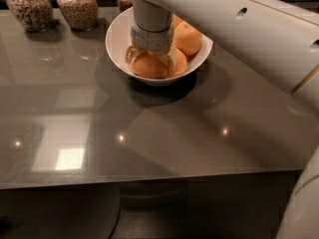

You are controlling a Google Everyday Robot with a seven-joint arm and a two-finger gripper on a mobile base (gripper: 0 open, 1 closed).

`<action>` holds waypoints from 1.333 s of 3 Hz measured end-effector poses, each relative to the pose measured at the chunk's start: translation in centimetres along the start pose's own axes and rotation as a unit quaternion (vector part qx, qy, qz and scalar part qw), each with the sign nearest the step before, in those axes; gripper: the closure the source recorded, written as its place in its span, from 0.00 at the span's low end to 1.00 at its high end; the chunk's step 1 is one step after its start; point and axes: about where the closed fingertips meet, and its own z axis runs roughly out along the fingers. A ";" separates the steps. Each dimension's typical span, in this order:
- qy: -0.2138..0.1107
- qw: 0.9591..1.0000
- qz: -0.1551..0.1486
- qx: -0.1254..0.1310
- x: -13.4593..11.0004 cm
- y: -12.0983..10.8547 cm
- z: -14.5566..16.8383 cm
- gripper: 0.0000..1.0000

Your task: Pick orange from white bowl

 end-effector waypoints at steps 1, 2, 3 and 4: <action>-0.010 1.000 -0.001 -0.011 -0.4 0.3 0.7 0.37; -0.010 1.000 -0.001 -0.010 -0.3 0.2 0.5 0.56; -0.003 1.000 0.012 0.015 -0.4 0.5 -1.3 0.79; -0.002 0.997 0.027 0.068 -0.7 0.3 -4.6 1.00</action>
Offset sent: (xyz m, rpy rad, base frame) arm -0.0082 -0.0111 -0.0068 0.0039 0.0307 -0.0286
